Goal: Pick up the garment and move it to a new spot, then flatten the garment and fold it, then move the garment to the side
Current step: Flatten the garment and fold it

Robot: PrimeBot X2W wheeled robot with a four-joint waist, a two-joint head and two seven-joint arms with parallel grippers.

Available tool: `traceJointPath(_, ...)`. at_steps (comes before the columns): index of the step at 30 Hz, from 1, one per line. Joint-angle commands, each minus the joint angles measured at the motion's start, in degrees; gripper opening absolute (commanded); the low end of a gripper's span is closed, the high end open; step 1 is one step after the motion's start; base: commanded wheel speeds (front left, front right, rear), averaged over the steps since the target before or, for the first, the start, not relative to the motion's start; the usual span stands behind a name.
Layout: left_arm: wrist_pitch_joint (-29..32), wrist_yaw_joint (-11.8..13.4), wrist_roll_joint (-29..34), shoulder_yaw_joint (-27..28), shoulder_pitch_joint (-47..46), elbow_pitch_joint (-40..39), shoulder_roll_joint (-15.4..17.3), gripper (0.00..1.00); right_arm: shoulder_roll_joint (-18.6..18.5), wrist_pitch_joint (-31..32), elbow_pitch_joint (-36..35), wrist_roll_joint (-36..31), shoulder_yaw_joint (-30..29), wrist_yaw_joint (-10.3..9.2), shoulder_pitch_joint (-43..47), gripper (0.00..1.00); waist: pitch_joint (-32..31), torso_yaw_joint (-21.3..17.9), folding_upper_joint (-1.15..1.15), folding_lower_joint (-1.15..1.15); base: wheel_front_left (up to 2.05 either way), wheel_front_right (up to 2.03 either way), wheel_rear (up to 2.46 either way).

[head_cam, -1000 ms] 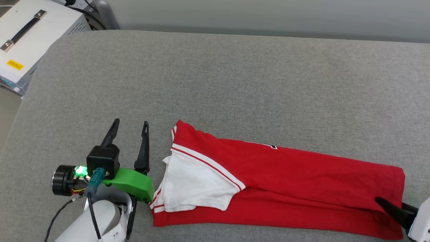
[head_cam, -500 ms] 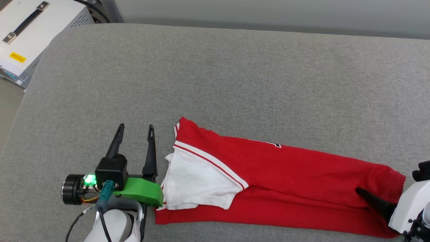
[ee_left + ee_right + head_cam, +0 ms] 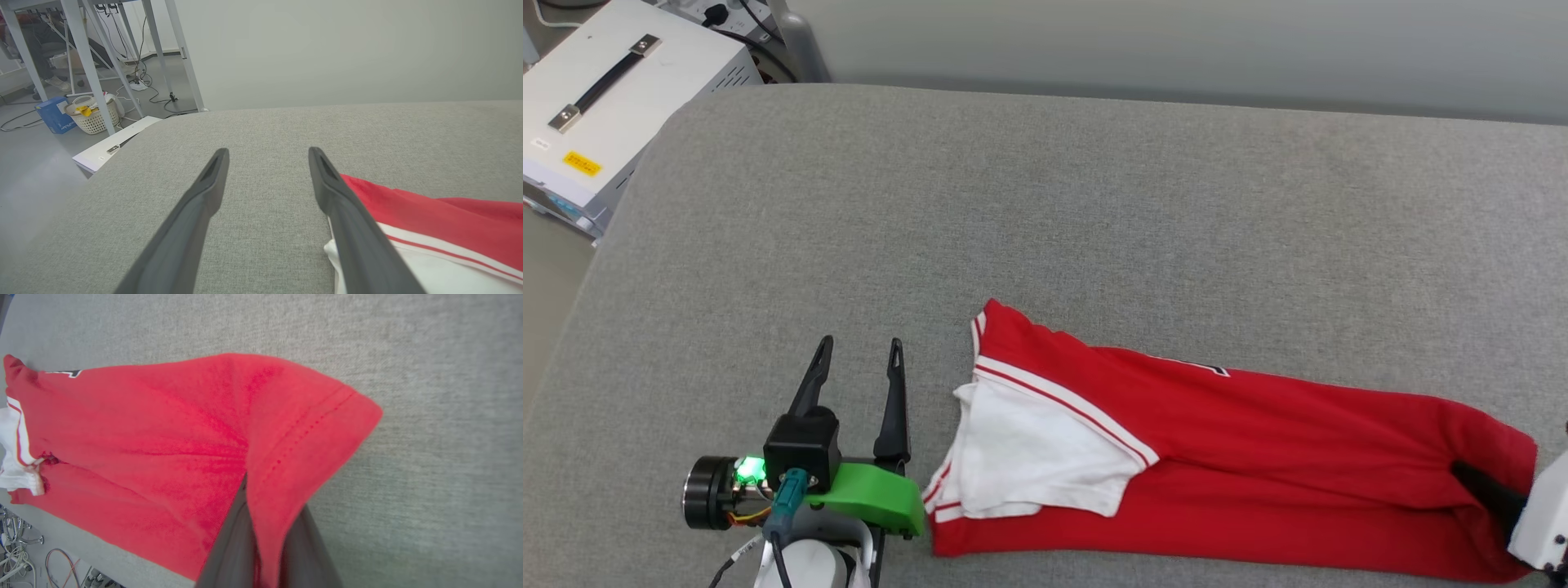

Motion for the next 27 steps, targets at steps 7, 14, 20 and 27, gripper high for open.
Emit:
traceJointPath(7, -0.34, -2.51, 2.79, 2.48, 2.55, 0.87, -1.90, 1.00, -5.68, 0.66, 1.86, -0.20, -3.57, -0.06, 1.02, 0.00, -2.37, -0.98, 0.25, 0.00, 0.00, 0.00, 0.00)
traceJointPath(14, -0.34, -4.17, 4.12, 4.05, 3.63, 1.24, -3.30, 1.00, -4.58, 6.66, -4.98, 1.15, -2.73, -0.06, 1.70, 0.00, -3.62, -1.65, 0.25, 0.00, 0.00, 0.00, 0.00)
traceJointPath(20, -0.34, -5.35, 5.14, 4.91, 3.69, 1.49, -4.39, 1.00, -0.75, 11.61, -15.95, 2.21, -1.47, -0.06, 1.05, 0.00, -3.65, -1.33, 0.25, 0.00, 0.00, 0.00, 0.00)
traceJointPath(27, -0.34, -6.69, 6.11, 5.64, 2.93, 1.39, -5.41, 1.00, 3.68, 16.45, -22.25, -2.78, 3.90, -0.06, -4.18, 0.00, -1.83, -0.01, 0.25, 0.00, 0.00, 0.00, 0.00)
